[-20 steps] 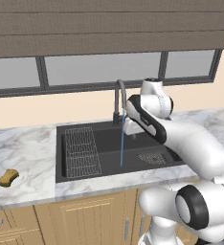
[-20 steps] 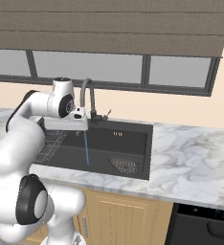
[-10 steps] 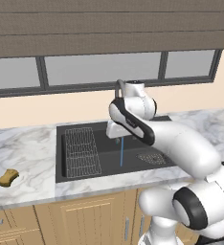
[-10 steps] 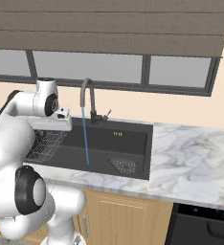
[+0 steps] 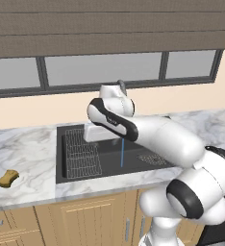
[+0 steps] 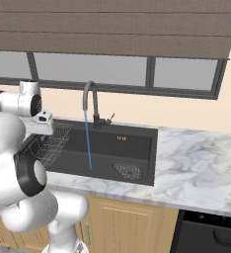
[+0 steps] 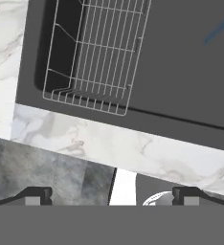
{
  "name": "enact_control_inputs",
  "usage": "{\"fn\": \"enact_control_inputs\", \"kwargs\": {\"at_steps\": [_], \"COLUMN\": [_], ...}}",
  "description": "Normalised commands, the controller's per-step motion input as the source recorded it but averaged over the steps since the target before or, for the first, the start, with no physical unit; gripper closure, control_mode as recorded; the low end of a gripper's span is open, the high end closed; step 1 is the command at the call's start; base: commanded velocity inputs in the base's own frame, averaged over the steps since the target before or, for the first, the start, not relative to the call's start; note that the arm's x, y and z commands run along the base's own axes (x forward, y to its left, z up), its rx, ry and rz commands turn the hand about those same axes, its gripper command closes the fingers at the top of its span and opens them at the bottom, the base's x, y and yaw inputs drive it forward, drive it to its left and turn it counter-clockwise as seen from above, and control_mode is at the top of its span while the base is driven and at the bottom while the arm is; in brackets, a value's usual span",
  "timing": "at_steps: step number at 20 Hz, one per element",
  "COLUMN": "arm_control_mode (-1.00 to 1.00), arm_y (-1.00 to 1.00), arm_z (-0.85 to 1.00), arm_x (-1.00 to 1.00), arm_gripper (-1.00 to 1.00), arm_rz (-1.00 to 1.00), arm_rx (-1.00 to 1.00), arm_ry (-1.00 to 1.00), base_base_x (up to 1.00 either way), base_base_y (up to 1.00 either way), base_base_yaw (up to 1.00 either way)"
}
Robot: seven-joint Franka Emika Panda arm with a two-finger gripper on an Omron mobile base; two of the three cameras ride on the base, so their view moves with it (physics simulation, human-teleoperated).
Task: Soak the sponge with water for a few seconds and then drop it inside the sink.
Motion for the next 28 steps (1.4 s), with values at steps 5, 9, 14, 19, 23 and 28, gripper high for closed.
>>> {"fn": "enact_control_inputs", "kwargs": {"at_steps": [5,9,14,19,23,28], "arm_control_mode": [-1.0,-1.0,-1.0,-1.0,-1.0,-1.0], "arm_y": [0.52,0.36,0.33,0.3,0.21,0.07], "arm_z": [0.0,0.0,-0.1,-0.13,-0.21,-0.27], "arm_x": [0.0,0.0,0.0,-0.03,0.0,0.0], "arm_gripper": [-1.0,-1.0,-1.0,-1.0,-1.0,-1.0], "arm_rz": [0.0,0.0,0.0,-0.02,-0.08,-0.18], "arm_rx": [0.0,0.0,0.0,0.0,0.0,0.0], "arm_ry": [0.07,0.0,0.0,0.0,0.0,-0.02], "base_base_x": [0.0,0.0,0.0,0.0,0.0,0.0], "base_base_y": [0.0,0.0,0.0,0.0,0.0,0.0], "base_base_yaw": [0.0,0.0,0.0,0.0,0.0,0.0]}}
